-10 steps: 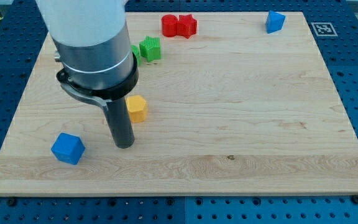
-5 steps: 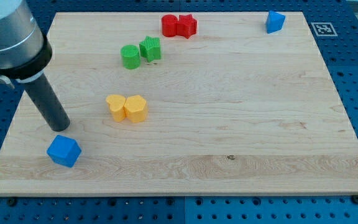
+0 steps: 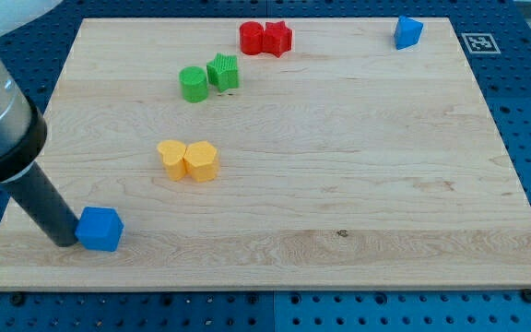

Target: Push the blue cube to the bottom center

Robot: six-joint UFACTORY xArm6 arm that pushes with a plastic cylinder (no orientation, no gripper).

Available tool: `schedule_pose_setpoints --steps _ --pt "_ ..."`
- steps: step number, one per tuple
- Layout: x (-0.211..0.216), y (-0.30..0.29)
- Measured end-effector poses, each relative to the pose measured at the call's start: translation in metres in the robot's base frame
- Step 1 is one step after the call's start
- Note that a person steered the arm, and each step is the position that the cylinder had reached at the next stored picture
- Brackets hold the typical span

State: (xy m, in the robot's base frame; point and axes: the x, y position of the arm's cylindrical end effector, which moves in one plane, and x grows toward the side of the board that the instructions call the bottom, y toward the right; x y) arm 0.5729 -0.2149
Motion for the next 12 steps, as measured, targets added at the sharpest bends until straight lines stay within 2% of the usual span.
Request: schedule_pose_setpoints --steps 3,5,7,9,11,12 --pt "-0.006 0.036" --pt "0.001 0.036" --pt "0.001 0.078" --pt "0.021 0.109" --pt "0.021 0.118" --pt "0.040 0.118"
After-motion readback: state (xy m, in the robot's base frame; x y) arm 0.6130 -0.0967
